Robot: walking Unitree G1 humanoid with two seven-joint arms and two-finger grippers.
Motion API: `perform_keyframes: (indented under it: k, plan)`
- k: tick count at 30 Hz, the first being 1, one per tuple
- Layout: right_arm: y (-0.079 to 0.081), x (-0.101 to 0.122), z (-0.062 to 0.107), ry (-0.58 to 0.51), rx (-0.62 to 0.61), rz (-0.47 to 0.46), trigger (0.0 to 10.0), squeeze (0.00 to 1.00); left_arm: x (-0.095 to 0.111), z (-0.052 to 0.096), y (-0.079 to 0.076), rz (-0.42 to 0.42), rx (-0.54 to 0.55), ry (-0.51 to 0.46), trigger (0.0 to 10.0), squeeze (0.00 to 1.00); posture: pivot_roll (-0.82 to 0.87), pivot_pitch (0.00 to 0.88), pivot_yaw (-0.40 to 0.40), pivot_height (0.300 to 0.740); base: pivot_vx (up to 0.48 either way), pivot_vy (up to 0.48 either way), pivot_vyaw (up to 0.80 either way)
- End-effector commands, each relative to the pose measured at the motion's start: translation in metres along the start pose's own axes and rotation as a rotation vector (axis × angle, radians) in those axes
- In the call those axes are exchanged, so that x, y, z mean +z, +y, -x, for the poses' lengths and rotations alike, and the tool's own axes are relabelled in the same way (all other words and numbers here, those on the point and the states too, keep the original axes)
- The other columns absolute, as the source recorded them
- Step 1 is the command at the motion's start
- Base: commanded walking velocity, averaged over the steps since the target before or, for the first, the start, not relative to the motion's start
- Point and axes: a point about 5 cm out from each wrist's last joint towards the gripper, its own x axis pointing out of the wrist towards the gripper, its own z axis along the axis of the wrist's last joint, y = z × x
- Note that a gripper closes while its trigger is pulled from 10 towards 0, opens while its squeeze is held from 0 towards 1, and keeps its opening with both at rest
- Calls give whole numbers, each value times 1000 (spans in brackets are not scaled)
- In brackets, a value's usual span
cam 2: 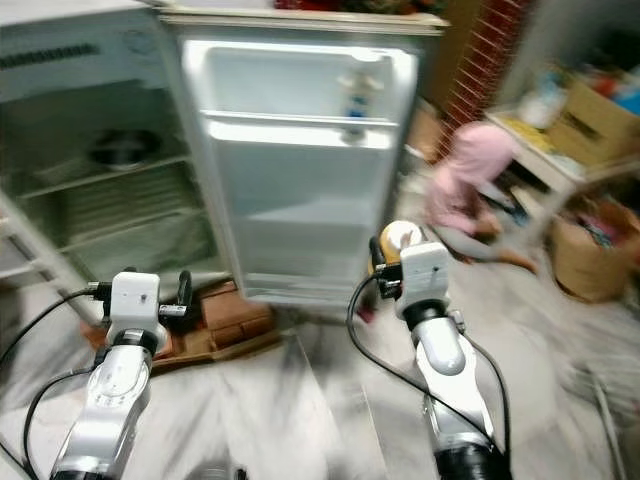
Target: Restocking fridge
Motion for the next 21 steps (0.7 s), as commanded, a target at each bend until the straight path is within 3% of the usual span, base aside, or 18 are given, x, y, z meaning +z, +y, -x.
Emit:
perform_keyframes:
  k: [1, 8, 19, 21]
  plan:
    - [-1, 6, -1, -29, 8, 5, 10000, 0, 1, -2, 0, 1, 6, 1, 10000, 0, 98, 47, -38, 740, 480, 0, 431]
    - [-2, 6, -3, -33, -5, -1, 10000, 0, 2, -3, -1, 4, 4, 1, 10000, 0, 99, 45, -37, 740, 478, 0, 0]
    - [-2, 5, -5, -27, -14, -2, 10000, 0, 6, -3, -5, 4, -8, -7, 10000, 0, 101, 44, -40, 740, 0, 0, 0]
    - [-3, 5, -6, -24, -15, 3, 10000, 0, 6, -4, -6, 7, -10, -10, 10000, 0, 101, 42, -40, 740, 0, -373, 0]
